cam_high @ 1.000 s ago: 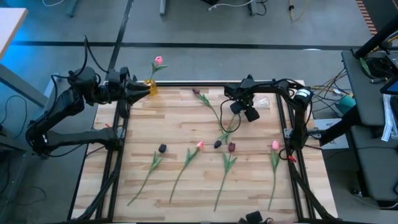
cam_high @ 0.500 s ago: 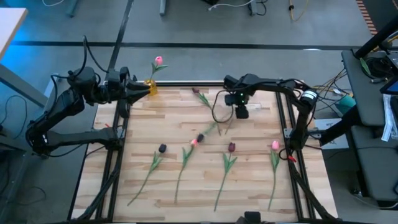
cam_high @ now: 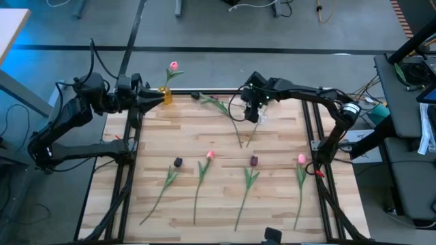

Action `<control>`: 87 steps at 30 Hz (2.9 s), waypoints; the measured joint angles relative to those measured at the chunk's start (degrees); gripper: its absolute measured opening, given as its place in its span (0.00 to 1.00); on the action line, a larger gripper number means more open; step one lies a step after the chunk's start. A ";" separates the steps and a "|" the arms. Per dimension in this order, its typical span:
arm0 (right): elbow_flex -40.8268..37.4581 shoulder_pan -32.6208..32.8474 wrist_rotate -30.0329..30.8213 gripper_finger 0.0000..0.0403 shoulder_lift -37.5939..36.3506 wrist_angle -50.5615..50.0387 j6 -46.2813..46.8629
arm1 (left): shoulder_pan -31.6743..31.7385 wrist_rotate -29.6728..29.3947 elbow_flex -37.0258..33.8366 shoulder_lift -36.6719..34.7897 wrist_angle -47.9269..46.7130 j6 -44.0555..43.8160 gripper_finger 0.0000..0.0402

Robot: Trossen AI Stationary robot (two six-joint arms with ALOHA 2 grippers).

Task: Sort flowers into vase by color
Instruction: Adjust the transparent vase on the table, then insert the top black tulip into the transparent vase

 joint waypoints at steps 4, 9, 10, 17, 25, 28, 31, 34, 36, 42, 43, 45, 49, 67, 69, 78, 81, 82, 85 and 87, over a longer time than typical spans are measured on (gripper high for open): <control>-2.83 0.02 -0.07 0.45 -1.73 6.79 4.29 | 0.00 0.02 0.00 -0.42 0.03 -0.37 0.19; -8.48 0.02 0.00 0.45 -4.71 16.20 10.10 | 0.00 0.02 0.00 -0.96 0.07 -0.39 0.19; -10.05 0.02 0.15 0.45 -5.60 18.53 11.44 | 0.00 0.02 0.00 -0.98 0.11 -0.46 0.19; -20.61 0.39 8.51 0.45 -15.35 27.37 19.00 | 0.00 0.02 0.00 -1.30 0.18 -2.06 0.19; -36.14 0.37 26.88 0.45 -31.17 36.89 25.99 | 0.00 0.01 0.00 -1.33 2.66 -3.80 0.19; -42.40 0.37 32.02 0.45 -35.71 42.71 27.14 | 0.00 0.00 0.00 -1.33 3.96 -3.82 0.19; -47.74 0.25 37.70 0.45 -38.54 48.10 27.28 | 0.00 0.00 0.00 -1.33 4.48 -3.85 0.19; -52.47 0.24 43.10 0.45 -39.57 54.12 27.37 | 0.01 0.00 0.00 -1.33 4.60 -4.17 0.19; -55.63 -0.04 45.27 0.45 -39.53 58.38 28.74 | 0.00 0.00 0.00 -1.33 4.59 -4.79 0.19; -63.27 -1.06 46.13 0.46 -36.59 71.66 32.17 | 0.01 0.00 0.00 -1.33 4.61 -5.93 0.19; -63.67 -1.02 46.71 0.46 -36.15 72.92 32.18 | 0.00 0.00 0.00 -1.32 4.62 -5.94 0.19; -63.96 -1.10 47.11 0.46 -35.17 74.25 31.83 | 0.02 0.00 0.00 -1.33 4.63 -5.94 0.19; -62.90 -1.77 47.15 0.47 -32.88 74.27 28.78 | 0.02 0.00 0.00 -1.32 4.59 -5.94 0.19; -52.79 -2.97 44.93 0.70 -26.43 64.62 28.20 | 0.02 0.04 0.02 -2.66 3.45 -6.58 0.19; -50.10 -2.97 44.74 0.72 -27.53 57.85 28.24 | 0.02 0.04 0.02 -3.06 3.43 -6.58 0.19; -37.30 -3.02 42.44 0.79 -29.63 31.92 27.47 | 0.02 0.04 0.04 -4.61 3.04 -6.49 0.19; -33.25 -3.02 42.08 0.80 -29.72 24.67 27.52 | 0.02 0.04 0.04 -4.61 3.02 -6.29 0.19; -31.95 -3.02 41.98 0.81 -29.91 22.62 27.45 | 0.02 0.04 0.04 -4.56 3.02 -6.05 0.19; -28.33 -3.02 41.97 0.81 -30.98 18.93 25.59 | 0.00 0.04 0.04 -4.14 3.04 -5.54 0.19; -26.25 -3.02 42.00 0.82 -32.03 17.48 23.91 | 0.01 0.04 0.04 -3.79 3.02 -4.97 0.19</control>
